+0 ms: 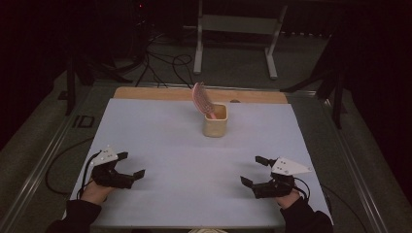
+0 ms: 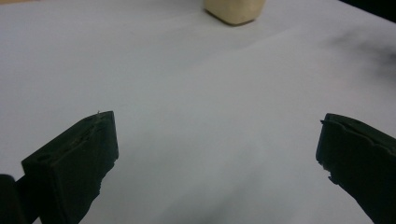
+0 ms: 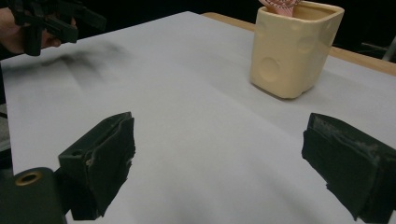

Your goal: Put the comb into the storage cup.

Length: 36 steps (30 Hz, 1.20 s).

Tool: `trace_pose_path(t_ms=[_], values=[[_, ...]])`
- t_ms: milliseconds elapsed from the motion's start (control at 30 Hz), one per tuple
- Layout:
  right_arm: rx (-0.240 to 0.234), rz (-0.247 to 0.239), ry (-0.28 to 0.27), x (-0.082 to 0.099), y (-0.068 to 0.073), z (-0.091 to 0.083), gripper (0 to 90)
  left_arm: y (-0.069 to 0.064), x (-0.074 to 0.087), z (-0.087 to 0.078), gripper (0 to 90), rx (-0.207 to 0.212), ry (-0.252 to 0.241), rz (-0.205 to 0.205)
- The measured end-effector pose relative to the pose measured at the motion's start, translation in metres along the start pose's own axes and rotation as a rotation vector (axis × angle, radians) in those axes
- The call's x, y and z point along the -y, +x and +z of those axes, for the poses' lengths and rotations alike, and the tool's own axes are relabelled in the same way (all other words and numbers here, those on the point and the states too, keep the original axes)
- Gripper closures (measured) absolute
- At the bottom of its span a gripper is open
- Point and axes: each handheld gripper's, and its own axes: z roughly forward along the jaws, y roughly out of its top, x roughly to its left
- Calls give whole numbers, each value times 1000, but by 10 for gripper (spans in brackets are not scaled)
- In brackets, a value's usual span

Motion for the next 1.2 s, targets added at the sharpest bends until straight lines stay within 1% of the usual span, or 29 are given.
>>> trace_pose_path(t_ms=[100, 167, 200, 233, 300, 367, 400, 533, 733, 900, 1000, 1200], values=[[2, 0, 0, 0, 0, 0, 89, -2, 4, -3, 0, -34, -5, -1], [3, 0, 0, 0, -1, -1, 89, -3, 7, -4, 0, -50, -11, -18], [3, 1, 0, 1, -1, -1, 89, -4, 8, -5, 0, -67, -18, -22], [2, 3, -2, 1, -1, -1, 89, -4, 10, -5, 0, -84, -18, -30], [4, 0, 1, 1, -1, -1, 89, -6, 13, -6, 1, -122, -20, -34], [5, 2, 0, 1, -1, -1, 89, -6, 15, -6, 1, -135, -19, -39], [4, 0, -1, 1, -1, -1, 89, -7, 16, -5, 1, -138, -22, -43], [7, -2, -1, 1, -2, -1, 89, -7, 17, -4, 1, -138, -24, -39], [14, 3, 4, 3, -3, 0, 89, -8, 18, -3, 1, -146, -38, -26], [15, 2, 3, 3, -3, 0, 89, -9, 18, -4, 1, -135, -47, -26], [20, 0, 4, 3, -4, 0, 90, -9, 18, -3, 1, -126, -43, -31], [22, 2, 5, 3, -4, 0, 98, -11, 16, -2, 1, -122, -39, -27]])
